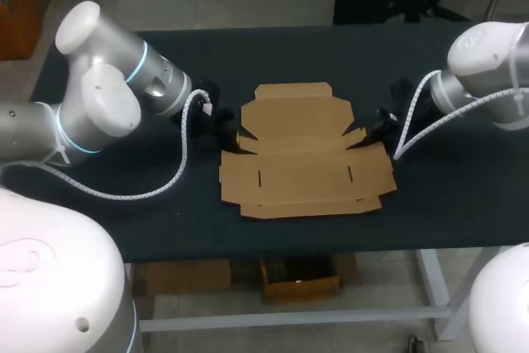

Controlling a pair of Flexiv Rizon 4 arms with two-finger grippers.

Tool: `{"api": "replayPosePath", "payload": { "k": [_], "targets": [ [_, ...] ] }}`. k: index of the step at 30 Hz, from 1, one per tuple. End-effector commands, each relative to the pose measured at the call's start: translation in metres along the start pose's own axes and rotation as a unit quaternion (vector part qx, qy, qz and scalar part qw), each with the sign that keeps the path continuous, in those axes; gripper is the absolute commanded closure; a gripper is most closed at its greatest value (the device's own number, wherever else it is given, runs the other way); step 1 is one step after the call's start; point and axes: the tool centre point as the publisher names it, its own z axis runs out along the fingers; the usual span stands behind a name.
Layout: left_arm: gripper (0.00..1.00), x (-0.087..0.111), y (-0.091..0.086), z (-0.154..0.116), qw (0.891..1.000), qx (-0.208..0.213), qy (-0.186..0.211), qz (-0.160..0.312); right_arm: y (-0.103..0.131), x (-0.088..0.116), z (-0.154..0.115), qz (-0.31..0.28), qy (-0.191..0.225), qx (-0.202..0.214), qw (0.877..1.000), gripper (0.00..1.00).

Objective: Assemble the packaging by folding the flat box into shape, placing the metal phone stand inside, and closing the box properly

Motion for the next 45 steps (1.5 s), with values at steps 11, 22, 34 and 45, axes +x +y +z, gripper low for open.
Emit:
{"api": "replayPosePath", "payload": {
  "k": [11, 22, 34, 45],
  "targets": [
    [1.00, 0.009, -0.001, 0.000, 1.000, 0.005, -0.023, 0.002, -0.001, 0.008, 0.000, 0.008, -0.028, -0.011, 1.000, 1.00],
    [1.00, 0.007, 0.000, 0.001, 1.000, 0.004, -0.029, -0.001, 0.003, 0.008, 0.002, 0.010, -0.039, -0.008, 0.999, 1.00],
    [1.00, 0.014, 0.001, 0.001, 0.999, 0.007, -0.048, -0.001, 0.005, 0.014, 0.004, 0.019, -0.056, -0.008, 0.998, 1.00],
    [1.00, 0.022, 0.003, 0.000, 0.997, 0.015, -0.072, -0.006, 0.002, 0.020, 0.003, 0.028, -0.080, -0.018, 0.996, 1.00]
  ]
}}
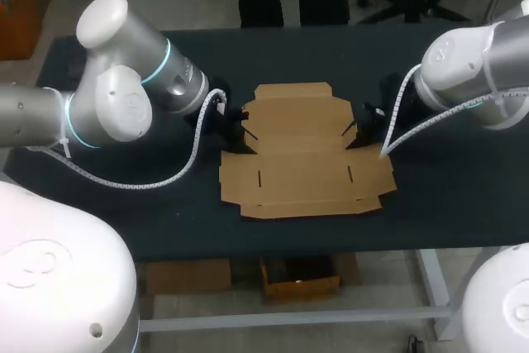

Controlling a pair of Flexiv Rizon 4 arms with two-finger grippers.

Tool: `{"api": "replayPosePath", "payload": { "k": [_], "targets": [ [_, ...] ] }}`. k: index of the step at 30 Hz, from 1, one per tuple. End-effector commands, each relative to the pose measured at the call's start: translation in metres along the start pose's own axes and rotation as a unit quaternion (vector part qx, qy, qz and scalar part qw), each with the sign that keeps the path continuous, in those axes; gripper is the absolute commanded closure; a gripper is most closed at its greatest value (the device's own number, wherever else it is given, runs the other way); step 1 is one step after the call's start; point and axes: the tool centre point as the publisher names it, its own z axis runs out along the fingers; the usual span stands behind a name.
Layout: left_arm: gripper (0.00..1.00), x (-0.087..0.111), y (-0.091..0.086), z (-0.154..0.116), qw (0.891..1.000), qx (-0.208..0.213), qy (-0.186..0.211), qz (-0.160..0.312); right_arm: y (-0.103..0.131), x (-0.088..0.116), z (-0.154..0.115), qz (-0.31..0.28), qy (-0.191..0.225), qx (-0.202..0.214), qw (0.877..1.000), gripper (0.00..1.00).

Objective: Assemble the packaging by folding the flat box into shape, placing the metal phone stand inside, and closing the box properly

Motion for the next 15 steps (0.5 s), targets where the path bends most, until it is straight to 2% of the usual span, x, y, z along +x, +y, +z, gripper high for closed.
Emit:
{"api": "replayPosePath", "payload": {
  "k": [1, 15],
  "targets": [
    [1.00, 0.0058, 0.0017, -0.0016, 1.000, 0.002, -0.016, 0.000, -0.0045, 0.0053, -0.0009, 0.002, -0.014, -0.006, 1.000, 1.00],
    [1.00, 0.0130, 0.0033, -0.0028, 1.000, 0.008, -0.022, 0.007, -0.0067, 0.0134, -0.0017, 0.013, -0.039, -0.016, 0.999, 1.00]
  ]
}}
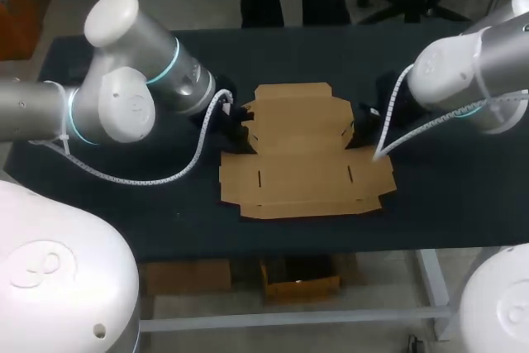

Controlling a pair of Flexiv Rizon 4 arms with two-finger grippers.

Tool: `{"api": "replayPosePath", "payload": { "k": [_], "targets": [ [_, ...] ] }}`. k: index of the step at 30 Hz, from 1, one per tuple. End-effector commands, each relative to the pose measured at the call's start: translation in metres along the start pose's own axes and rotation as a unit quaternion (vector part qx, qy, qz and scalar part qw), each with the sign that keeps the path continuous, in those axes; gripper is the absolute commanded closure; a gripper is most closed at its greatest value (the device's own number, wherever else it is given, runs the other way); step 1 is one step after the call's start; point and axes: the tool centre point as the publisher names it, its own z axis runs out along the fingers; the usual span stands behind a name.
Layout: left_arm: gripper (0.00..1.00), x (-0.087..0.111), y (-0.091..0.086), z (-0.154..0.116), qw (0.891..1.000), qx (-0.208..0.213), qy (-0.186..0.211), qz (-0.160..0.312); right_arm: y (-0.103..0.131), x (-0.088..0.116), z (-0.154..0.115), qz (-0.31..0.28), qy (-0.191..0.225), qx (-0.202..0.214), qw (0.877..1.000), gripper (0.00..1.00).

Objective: Assemble the packaging by folding the flat box into shape, placing the metal phone stand inside, and closing the box properly

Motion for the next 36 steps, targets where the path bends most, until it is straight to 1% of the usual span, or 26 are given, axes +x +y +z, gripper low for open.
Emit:
{"api": "replayPosePath", "payload": {
  "k": [1, 30, 36],
  "targets": [
    [1.00, 0.004, 0.001, -0.001, 1.000, 0.001, -0.006, 0.000, -0.004, 0.005, -0.001, 0.001, -0.012, -0.005, 1.000, 1.00],
    [1.00, 0.019, -0.002, 0.002, 1.000, 0.000, -0.001, 0.024, 0.000, 0.012, 0.002, -0.005, -0.018, -0.016, 1.000, 1.00],
    [1.00, 0.020, -0.003, 0.004, 1.000, -0.003, 0.000, 0.026, 0.000, 0.015, 0.003, -0.005, -0.025, -0.016, 1.000, 1.00]
  ]
}}
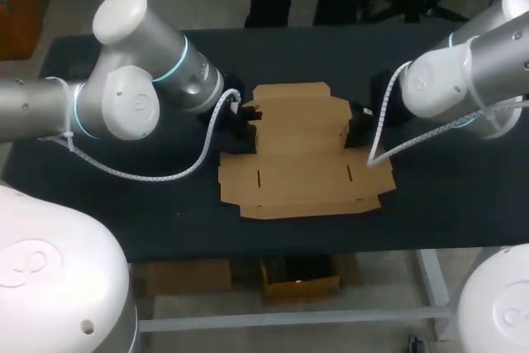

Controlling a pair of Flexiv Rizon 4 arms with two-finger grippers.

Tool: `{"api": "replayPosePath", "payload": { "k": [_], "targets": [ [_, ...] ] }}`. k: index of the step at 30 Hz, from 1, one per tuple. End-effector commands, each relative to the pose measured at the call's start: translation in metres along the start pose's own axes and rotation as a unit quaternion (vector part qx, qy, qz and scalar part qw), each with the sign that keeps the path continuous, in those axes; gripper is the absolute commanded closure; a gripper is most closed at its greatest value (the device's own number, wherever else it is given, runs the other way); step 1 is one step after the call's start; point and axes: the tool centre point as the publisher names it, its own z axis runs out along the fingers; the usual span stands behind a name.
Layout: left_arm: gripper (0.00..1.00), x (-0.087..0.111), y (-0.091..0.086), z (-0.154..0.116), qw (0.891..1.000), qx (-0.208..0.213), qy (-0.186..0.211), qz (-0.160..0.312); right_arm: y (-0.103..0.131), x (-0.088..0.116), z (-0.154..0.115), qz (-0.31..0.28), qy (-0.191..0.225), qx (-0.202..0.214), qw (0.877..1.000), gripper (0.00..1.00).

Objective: Assemble the packaging by folding the flat box into shape, placing the metal phone stand inside, and closing the box properly

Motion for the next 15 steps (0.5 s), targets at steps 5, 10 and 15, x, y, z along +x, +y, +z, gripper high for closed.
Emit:
{"api": "replayPosePath", "payload": {
  "k": [5, 10, 15],
  "targets": [
    [1.00, 0.0024, -0.0020, 0.0063, 1.000, -0.005, -0.002, 0.000, 0.0007, 0.0028, 0.0037, 0.002, -0.008, -0.001, 1.000, 1.00],
    [1.00, 0.0027, -0.0027, 0.0088, 1.000, -0.007, 0.001, 0.000, 0.0001, 0.0033, 0.0058, 0.003, -0.010, 0.000, 1.000, 1.00],
    [1.00, 0.0034, -0.0033, 0.0101, 1.000, -0.008, 0.003, 0.001, 0.0000, 0.0025, 0.0076, 0.004, -0.011, 0.002, 1.000, 1.00]
  ]
}}
